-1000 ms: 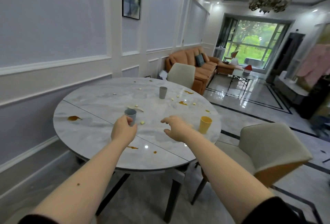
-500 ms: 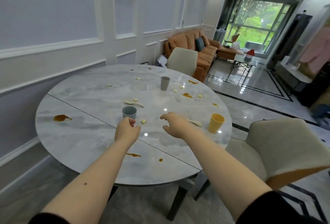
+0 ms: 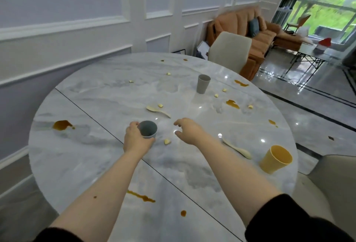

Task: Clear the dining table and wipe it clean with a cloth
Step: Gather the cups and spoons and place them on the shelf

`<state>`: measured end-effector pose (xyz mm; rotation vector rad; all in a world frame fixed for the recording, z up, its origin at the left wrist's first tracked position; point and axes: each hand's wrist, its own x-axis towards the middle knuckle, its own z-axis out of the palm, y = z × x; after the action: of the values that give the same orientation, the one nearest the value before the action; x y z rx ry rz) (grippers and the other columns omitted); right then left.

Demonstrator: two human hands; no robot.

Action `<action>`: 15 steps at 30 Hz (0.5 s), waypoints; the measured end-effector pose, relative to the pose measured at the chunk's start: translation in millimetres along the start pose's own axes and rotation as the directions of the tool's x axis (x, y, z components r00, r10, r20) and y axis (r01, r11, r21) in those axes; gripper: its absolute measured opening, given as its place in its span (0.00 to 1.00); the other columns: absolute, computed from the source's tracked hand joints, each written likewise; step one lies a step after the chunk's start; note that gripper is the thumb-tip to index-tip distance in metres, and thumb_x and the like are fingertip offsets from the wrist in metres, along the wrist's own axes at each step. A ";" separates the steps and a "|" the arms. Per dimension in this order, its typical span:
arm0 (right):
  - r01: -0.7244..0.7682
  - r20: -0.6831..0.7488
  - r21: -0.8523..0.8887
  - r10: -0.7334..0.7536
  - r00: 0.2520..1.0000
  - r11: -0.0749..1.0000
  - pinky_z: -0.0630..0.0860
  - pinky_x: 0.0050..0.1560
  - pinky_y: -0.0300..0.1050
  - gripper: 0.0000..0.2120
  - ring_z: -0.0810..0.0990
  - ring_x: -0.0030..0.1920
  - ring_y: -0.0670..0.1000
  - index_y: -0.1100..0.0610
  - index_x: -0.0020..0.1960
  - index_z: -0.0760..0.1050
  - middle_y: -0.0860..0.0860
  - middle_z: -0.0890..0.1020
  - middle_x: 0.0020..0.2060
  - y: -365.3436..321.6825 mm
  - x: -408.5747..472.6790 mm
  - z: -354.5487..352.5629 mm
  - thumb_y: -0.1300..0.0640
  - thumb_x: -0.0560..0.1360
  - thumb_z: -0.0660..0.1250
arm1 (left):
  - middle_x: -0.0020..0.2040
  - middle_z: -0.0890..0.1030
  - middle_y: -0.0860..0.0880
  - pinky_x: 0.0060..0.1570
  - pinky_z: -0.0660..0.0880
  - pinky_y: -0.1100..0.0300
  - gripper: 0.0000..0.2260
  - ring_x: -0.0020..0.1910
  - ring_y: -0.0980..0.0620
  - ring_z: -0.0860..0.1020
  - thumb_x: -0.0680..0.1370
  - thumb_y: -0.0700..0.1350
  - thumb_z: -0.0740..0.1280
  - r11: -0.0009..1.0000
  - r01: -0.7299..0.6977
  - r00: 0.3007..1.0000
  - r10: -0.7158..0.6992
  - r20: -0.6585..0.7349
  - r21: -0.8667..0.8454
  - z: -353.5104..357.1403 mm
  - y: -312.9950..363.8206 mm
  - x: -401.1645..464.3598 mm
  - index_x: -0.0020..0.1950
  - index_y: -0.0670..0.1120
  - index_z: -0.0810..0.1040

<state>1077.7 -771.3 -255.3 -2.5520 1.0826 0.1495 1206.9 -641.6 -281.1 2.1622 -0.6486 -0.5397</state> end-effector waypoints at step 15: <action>-0.001 -0.078 -0.007 0.001 0.997 1.000 0.69 0.58 0.47 0.15 0.74 0.60 0.57 0.56 0.65 0.71 0.54 0.74 0.61 43.0 145.4 56.7 0.55 0.80 0.57 | 0.63 0.73 0.48 0.54 0.71 0.59 0.40 0.60 0.48 0.73 0.60 0.46 0.81 0.956 0.012 0.963 -0.090 -0.256 -0.293 86.7 -32.0 79.9 0.67 0.47 0.65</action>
<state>1151.3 -875.9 -354.5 -2.5829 1.1138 0.0539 1228.3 -722.2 -370.5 1.9318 -0.3419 -0.3368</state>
